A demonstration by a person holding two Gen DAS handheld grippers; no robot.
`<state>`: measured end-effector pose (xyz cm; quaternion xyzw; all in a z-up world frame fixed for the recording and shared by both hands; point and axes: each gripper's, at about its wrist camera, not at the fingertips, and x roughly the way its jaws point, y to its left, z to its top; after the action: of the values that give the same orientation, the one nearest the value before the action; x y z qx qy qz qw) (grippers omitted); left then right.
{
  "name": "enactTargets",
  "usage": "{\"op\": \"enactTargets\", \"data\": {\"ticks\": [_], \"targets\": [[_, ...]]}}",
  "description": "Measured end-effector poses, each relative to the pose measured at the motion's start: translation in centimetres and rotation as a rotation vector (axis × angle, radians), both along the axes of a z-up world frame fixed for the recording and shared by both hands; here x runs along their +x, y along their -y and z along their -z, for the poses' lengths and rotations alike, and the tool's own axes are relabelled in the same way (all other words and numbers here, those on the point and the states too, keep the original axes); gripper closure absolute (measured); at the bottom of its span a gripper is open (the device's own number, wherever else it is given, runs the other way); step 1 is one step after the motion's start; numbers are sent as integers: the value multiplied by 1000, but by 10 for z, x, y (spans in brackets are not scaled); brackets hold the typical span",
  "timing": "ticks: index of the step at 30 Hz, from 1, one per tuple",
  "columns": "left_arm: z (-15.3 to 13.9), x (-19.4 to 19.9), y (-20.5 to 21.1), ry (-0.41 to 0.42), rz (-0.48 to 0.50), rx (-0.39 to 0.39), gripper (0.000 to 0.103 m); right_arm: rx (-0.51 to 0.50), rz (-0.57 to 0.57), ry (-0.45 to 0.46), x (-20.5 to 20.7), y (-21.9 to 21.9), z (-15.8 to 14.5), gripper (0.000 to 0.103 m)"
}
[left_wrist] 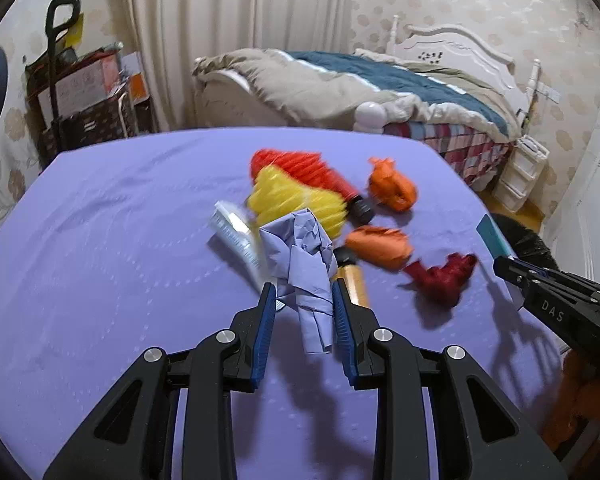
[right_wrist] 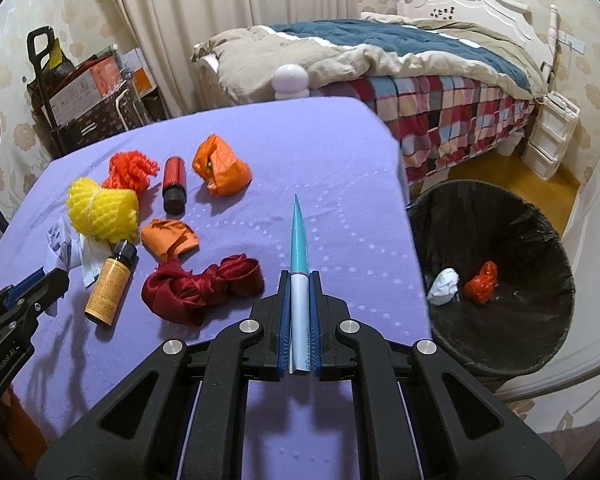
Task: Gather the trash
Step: 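Carry the tube and blue cloth over the trash bin with both tools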
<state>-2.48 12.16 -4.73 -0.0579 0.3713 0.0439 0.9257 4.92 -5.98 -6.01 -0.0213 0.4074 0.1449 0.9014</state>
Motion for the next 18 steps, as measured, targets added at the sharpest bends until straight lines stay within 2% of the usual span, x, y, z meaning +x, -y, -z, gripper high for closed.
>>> {"op": "enactTargets", "data": {"ticks": [9,11,14,18], "targets": [[-24,27,48,78,119,-13,73,4,129,81,3,57,-29,95],[-26,36,62,92,148,-9,73,-1,164,89,7,72,-31,95],[-26,57,87,83,200,-43,73,-5,218,91,13,94,-30,95],[-24,80,119,82,252,-29,73,-14,271,88,24,120,-26,95]]}}
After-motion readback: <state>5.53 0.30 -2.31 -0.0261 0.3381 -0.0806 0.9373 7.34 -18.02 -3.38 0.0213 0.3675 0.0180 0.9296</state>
